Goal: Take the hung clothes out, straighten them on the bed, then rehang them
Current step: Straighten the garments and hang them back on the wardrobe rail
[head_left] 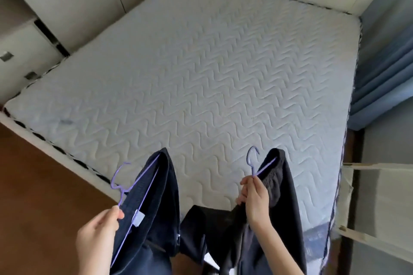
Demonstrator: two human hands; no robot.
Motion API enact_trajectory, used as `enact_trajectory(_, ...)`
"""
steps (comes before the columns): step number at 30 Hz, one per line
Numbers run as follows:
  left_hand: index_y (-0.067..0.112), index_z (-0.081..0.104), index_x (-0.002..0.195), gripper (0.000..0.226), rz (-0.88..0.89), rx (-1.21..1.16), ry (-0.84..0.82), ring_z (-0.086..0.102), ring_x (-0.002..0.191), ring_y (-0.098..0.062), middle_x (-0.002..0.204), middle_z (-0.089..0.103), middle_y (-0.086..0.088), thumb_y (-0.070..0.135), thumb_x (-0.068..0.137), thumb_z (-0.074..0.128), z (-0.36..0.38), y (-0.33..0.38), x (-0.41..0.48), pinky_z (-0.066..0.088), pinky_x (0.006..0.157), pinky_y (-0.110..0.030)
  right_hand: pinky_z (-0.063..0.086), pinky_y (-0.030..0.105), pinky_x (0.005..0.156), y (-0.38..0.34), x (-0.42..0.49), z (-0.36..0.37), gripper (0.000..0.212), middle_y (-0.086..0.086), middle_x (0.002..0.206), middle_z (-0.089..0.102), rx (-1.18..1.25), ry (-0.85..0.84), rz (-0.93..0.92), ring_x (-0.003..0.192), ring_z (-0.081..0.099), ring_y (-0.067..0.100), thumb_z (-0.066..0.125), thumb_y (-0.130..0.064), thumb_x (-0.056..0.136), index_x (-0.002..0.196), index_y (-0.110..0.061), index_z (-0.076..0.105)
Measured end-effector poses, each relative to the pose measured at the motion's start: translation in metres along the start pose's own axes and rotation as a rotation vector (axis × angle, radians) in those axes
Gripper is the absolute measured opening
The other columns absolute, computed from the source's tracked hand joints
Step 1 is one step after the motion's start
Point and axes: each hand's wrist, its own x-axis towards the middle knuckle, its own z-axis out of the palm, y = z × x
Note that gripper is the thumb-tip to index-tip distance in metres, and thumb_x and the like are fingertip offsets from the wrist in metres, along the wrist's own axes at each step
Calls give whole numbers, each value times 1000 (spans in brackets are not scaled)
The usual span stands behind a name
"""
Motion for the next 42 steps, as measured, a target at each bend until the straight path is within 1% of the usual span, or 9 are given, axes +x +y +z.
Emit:
enact_trajectory(4,22,72,66,17,12,-157,44,32,53,-21,56,47,-7,35,75,65,-85,12,-31,24,55,-29,14,24,45,-13,-112,37,28,-6,48,23,-46,-146,-75,42,17,11,31,-8,102,79,-5,47)
enact_trajectory(9,13,69,62,18,-14,-278,127,28,48,-20,48,41,2,23,76,65,-208,15,-61,22,52,-28,10,29,47,-9,-223,95,27,2,54,18,-137,-417,-172,50,11,15,35,-10,102,78,-5,47)
enact_trajectory(14,8,68,67,19,-22,-411,260,21,42,-12,47,34,6,18,82,63,-326,3,-75,16,44,-20,16,23,42,-4,-301,166,31,-1,47,27,-296,-695,-299,40,21,11,38,-15,103,77,0,47)
enact_trajectory(17,5,65,67,18,-27,-474,369,18,44,-12,47,29,6,15,82,61,-384,-3,-81,15,47,-24,16,26,41,-1,-335,217,34,2,47,26,-385,-809,-351,40,23,12,40,-19,103,80,6,43)
enact_trajectory(23,9,65,65,20,-73,-527,580,19,42,-11,44,29,9,16,83,60,-473,-33,-70,17,48,-25,18,22,40,16,-379,324,37,0,47,23,-462,-986,-389,38,20,12,38,-21,103,81,8,43)
enact_trajectory(27,5,68,71,21,-119,-543,705,26,37,-7,51,37,5,18,87,62,-520,-65,-42,24,49,-25,16,24,41,39,-390,404,38,1,47,20,-500,-1078,-368,39,17,11,38,-21,103,80,9,42)
enact_trajectory(32,9,68,63,24,-200,-547,849,36,47,-13,42,44,10,22,83,65,-571,-100,8,29,51,-26,17,24,41,67,-393,536,39,-2,46,21,-584,-1213,-384,38,17,12,37,-22,103,79,7,43)
enact_trajectory(37,-3,64,70,30,-302,-478,1013,41,55,-21,54,47,-8,23,83,63,-626,-103,49,35,59,-34,21,24,41,85,-400,672,37,-2,44,25,-639,-1317,-413,38,19,14,38,-25,103,82,4,47)
enact_trajectory(42,-14,55,71,28,-330,-373,1058,38,51,-14,51,41,-6,11,83,59,-680,-85,101,33,56,-29,22,28,43,100,-401,780,36,1,47,25,-729,-1341,-418,41,21,16,41,-32,101,81,-4,53)
